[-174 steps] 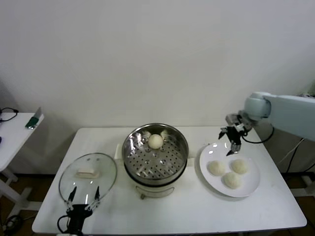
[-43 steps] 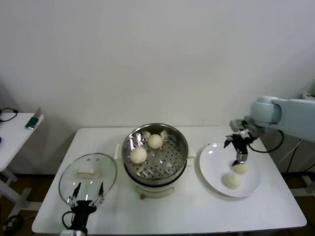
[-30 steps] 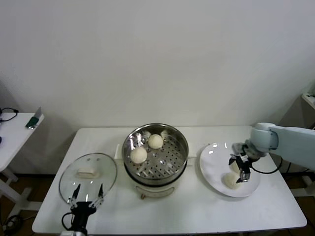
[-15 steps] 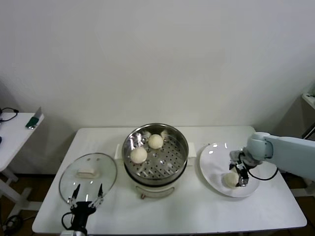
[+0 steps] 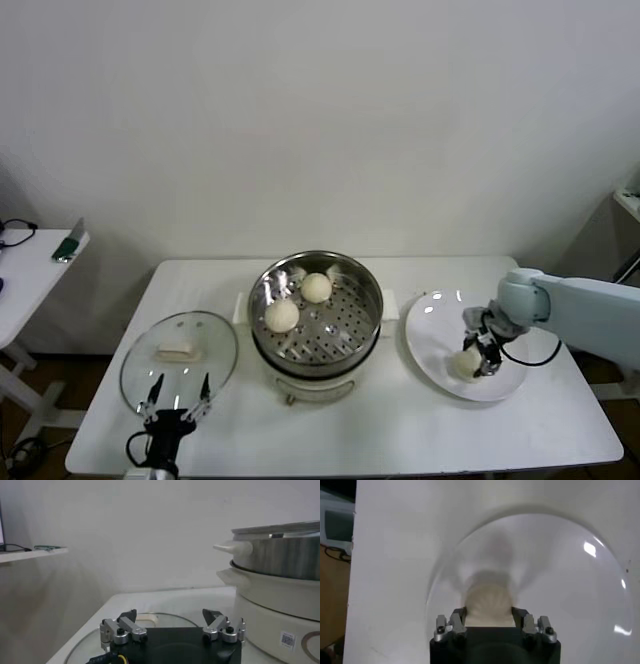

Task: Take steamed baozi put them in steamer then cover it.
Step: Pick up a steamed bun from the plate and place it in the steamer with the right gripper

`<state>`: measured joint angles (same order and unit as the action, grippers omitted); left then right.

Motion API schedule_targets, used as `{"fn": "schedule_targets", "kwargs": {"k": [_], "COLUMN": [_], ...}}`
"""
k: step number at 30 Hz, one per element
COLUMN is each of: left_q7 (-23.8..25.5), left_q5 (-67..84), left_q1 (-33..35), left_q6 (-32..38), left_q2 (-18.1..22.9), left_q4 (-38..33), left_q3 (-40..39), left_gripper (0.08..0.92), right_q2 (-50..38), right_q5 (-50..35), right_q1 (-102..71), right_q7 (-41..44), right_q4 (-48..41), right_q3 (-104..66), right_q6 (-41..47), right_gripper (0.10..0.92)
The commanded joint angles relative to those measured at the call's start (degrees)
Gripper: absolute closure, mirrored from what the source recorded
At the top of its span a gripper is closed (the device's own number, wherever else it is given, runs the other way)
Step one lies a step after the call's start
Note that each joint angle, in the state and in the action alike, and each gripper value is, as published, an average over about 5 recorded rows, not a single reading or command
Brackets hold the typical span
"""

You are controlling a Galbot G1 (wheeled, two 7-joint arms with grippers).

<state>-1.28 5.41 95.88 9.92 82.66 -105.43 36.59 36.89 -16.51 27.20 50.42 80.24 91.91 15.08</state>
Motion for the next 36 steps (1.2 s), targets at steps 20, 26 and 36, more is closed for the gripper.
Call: {"fn": "schedule_targets", "kwargs": {"k": [20,26,36], "left_q7": [-0.21,-0.31,-0.4], "left_q5": [-1.19,-0.51,0.75], "left_q1": [1.54,2.28,2.59], "left_q6": [0.23,0.26,0.17], "left_q2": [-0.41,-0.42,-0.29], "left_q4": [-1.92,-3.09,-3.69], "left_q3": [-0.4,0.46,1.63], "left_gripper": [0.177,0.177,0.177], "right_q2": [29.65,36.51,39.49], "right_q5": [-7.32,1.1,12.19], "right_q1": [44.83,33.48,17.08], "right_q7": [9.92,6.06,2.76], "right_q4": [20.57,22.54,15.59], "right_q3": [-0.84,-2.14,-0.37], "right_q6": [-23.64,-20.88,-17.1], "right_gripper": [0.397,0.397,0.397]}}
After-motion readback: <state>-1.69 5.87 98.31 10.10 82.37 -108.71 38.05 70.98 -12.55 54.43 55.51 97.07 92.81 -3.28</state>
